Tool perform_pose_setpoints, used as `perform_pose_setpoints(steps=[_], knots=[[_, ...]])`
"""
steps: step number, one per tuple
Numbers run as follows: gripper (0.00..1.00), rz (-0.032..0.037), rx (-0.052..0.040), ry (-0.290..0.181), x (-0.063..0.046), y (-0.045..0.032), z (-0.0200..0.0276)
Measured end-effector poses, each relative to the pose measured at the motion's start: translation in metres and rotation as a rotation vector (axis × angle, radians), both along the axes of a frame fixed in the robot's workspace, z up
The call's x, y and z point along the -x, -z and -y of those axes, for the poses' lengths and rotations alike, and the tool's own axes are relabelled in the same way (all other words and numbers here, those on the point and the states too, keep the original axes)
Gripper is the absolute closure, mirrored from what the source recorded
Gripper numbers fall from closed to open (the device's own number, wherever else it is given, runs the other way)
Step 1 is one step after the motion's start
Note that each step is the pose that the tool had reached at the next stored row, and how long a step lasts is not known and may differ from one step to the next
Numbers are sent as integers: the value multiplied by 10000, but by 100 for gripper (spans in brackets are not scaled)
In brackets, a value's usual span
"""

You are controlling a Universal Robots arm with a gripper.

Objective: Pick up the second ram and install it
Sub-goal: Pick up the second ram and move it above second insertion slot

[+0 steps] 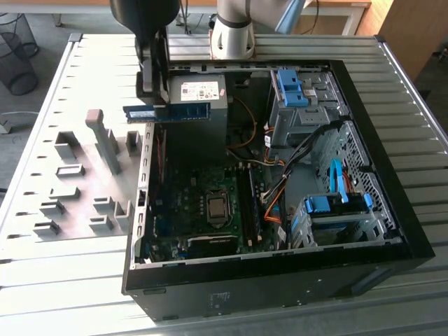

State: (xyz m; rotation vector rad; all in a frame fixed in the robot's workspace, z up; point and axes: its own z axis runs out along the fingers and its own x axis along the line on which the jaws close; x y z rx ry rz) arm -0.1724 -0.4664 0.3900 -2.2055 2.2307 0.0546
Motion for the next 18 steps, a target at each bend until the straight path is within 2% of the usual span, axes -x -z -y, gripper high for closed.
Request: perform_pose_setpoints(steps=[18], knots=[[86,0,0,1,-417,3,0]])
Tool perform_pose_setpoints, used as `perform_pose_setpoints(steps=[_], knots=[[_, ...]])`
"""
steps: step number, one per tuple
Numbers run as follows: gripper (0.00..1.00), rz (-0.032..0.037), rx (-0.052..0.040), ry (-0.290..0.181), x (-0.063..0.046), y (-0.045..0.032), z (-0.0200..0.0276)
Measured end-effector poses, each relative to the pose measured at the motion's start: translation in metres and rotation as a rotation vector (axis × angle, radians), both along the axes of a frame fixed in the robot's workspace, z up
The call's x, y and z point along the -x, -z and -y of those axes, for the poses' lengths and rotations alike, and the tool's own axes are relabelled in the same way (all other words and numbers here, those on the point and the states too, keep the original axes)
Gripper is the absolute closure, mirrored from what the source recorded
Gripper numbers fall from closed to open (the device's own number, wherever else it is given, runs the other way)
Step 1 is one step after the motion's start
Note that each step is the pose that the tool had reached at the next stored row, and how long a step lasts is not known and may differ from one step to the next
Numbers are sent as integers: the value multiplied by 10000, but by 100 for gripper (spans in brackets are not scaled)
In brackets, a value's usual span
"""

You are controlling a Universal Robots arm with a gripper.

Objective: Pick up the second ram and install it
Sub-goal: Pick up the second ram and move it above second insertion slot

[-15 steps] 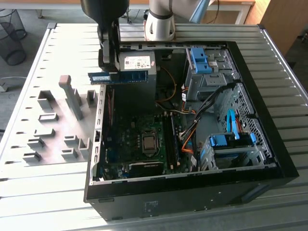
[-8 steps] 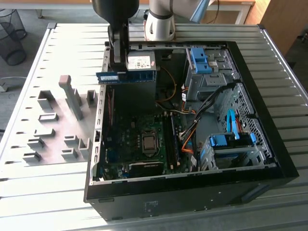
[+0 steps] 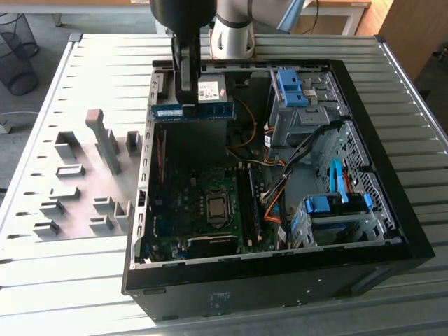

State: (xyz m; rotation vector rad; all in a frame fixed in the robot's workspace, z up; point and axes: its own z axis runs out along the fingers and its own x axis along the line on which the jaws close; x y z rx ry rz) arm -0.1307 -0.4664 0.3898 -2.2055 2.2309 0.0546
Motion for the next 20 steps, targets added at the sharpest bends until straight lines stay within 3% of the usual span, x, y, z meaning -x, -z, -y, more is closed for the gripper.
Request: perform_pose_setpoints(steps=[20], knots=[[86,0,0,3,-494,4,0]])
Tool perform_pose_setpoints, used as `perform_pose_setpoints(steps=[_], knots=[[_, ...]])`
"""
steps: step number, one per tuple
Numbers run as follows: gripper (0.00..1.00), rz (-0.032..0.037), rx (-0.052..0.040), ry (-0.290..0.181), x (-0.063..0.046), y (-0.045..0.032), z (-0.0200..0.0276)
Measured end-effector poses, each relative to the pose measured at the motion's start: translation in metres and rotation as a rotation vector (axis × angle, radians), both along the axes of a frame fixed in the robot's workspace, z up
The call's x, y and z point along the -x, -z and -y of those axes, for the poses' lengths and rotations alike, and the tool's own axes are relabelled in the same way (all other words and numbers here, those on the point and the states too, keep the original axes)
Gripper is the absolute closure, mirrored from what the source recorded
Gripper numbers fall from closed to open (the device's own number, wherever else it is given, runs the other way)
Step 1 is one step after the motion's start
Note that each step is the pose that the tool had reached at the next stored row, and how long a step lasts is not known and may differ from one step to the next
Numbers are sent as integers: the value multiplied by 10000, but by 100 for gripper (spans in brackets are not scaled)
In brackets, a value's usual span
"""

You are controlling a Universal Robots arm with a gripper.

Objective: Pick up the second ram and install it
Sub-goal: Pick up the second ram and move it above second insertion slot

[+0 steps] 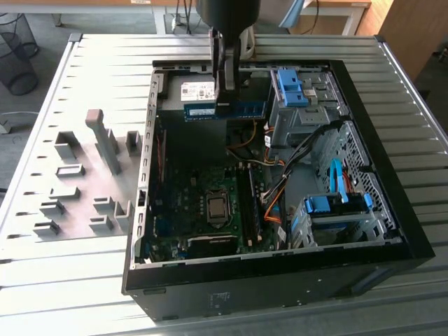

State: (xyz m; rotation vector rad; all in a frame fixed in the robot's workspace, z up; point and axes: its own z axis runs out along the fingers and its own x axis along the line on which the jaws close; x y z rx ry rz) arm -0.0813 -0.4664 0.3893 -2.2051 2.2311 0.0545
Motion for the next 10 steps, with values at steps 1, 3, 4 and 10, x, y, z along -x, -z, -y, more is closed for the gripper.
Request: perform_pose_setpoints(steps=[1,3,4,10], knots=[[86,0,-1,13,-14,1,0],[86,1,0,32,-54,2,0],[86,1,0,32,-90,3,0],[86,0,0,33,-325,6,0]])
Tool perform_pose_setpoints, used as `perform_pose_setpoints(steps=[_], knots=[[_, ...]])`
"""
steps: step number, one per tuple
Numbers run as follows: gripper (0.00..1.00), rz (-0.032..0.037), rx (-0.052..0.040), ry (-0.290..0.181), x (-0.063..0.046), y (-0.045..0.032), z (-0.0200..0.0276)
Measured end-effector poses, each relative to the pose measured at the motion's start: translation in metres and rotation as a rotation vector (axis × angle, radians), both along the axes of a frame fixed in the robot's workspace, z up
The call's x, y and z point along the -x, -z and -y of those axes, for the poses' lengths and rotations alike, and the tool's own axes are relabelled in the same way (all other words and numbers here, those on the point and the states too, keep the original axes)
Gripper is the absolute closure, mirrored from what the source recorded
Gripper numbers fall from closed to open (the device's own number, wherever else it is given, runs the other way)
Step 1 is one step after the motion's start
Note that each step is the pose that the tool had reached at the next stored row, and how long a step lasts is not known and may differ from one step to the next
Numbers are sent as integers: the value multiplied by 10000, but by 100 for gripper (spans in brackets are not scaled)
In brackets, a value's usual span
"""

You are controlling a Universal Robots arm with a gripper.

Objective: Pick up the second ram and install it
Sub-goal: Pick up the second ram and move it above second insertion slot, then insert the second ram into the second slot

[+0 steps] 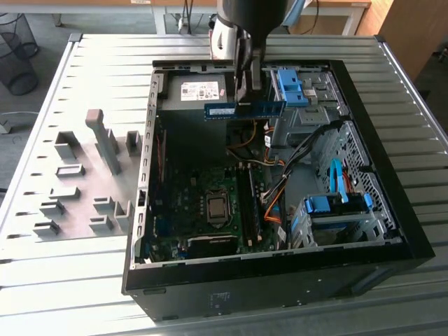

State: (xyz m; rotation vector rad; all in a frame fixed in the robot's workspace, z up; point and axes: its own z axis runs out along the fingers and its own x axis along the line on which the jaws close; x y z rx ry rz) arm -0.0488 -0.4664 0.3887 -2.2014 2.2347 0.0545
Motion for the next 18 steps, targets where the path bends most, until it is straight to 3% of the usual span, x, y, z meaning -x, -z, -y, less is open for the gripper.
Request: perform_pose_setpoints(steps=[3,18], knots=[[86,0,0,-1,-66,1,1],[86,0,0,0,-100,1,0]])
